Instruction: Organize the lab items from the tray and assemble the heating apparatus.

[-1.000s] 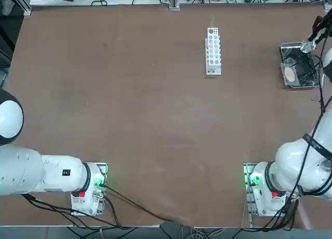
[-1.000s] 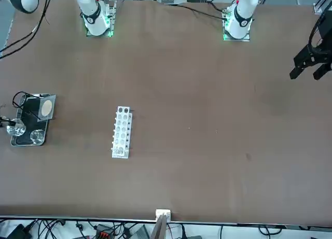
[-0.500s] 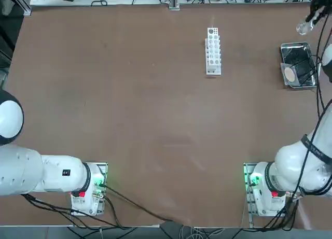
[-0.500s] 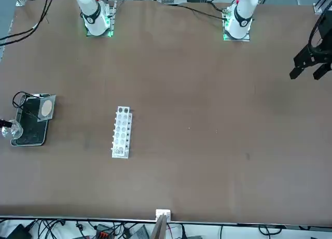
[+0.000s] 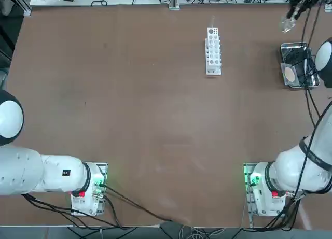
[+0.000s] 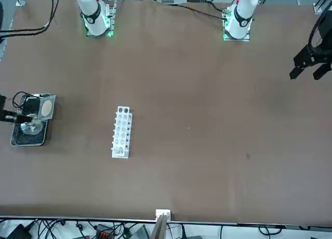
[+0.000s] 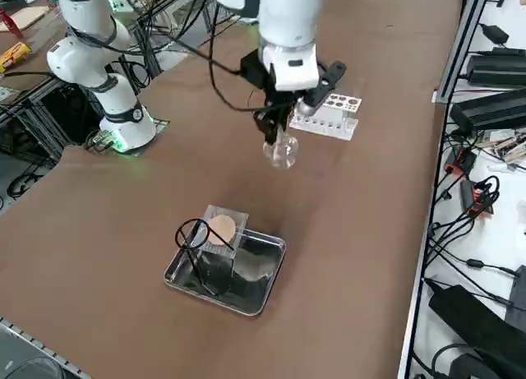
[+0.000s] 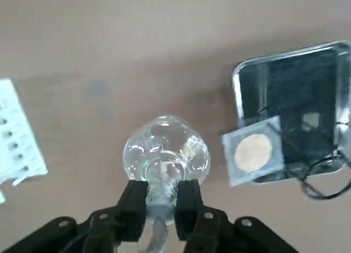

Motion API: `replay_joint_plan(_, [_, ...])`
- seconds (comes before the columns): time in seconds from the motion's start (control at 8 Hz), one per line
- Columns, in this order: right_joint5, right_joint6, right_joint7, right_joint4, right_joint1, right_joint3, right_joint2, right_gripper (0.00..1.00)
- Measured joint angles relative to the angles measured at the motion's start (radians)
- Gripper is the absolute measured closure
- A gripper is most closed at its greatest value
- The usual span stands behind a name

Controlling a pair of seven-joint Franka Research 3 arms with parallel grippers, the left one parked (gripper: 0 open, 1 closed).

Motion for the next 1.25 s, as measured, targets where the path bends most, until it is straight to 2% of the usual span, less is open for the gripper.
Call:
replay_joint_plan(0.25, [0.001,0.061,0.002,-0.146,0.051,0.000,-0.053,0.70])
replay_joint_plan(0.5, [0.003,0.197,0.005,-0.320,0.108,0.003,-0.092,0.70])
replay_joint_plan(0.75, [0.054,0.319,0.024,-0.438,0.153,0.004,-0.095,0.70])
replay_joint_plan(1.0, [0.130,0.368,0.025,-0.492,0.162,0.003,-0.077,0.70])
replay_joint_plan(1.25, [0.182,0.370,0.026,-0.499,0.161,0.001,-0.046,0.70])
